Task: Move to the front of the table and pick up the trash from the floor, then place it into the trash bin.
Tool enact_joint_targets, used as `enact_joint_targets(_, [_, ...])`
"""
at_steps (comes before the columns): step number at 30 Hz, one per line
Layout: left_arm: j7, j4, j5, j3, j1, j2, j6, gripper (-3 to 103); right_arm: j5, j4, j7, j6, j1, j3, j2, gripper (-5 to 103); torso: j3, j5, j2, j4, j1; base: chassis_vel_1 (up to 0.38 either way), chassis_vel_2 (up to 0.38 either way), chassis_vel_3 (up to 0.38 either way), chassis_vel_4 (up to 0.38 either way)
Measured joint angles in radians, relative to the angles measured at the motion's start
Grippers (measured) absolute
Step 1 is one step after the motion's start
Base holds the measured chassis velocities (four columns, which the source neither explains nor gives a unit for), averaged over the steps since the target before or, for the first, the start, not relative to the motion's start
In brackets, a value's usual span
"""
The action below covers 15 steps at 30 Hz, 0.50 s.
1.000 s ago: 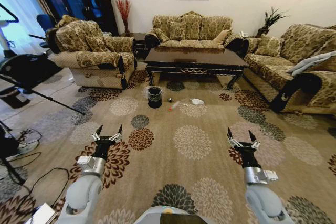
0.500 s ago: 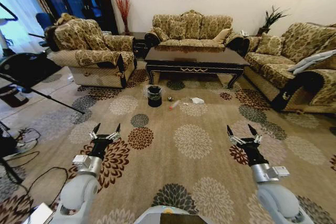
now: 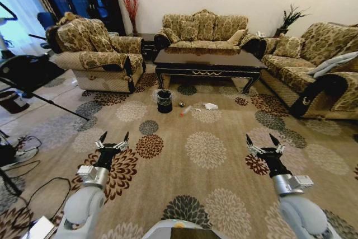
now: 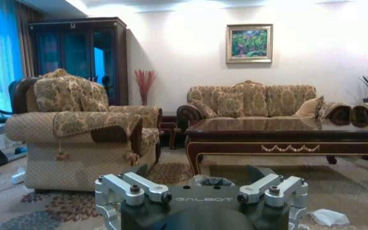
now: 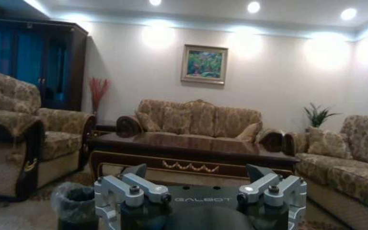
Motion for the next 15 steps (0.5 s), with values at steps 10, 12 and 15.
enact_joint_targets(10, [0.0,0.02,0.001,0.011,-0.007,0.003,-0.008,100,0.002,-0.02,0.039,0.01,0.007,-0.001,0.003,100,-0.026,-0.0001,-0.046,0.0,-0.019,0.0,0.0,0.0,0.0])
enact_joint_targets(12, [0.0,0.021,0.002,0.013,-0.008,0.003,-0.01,100,0.002,-0.024,0.043,0.012,0.01,-0.001,0.005,100,-0.032,-0.0001,-0.056,0.0,-0.023,0.0,0.0,0.0,0.0])
enact_joint_targets(15, [0.001,0.022,0.002,0.014,-0.009,0.002,-0.011,100,0.001,-0.033,0.053,0.024,0.016,-0.007,0.01,100,-0.039,-0.0001,-0.067,0.0,-0.028,0.0,0.0,0.0,0.0])
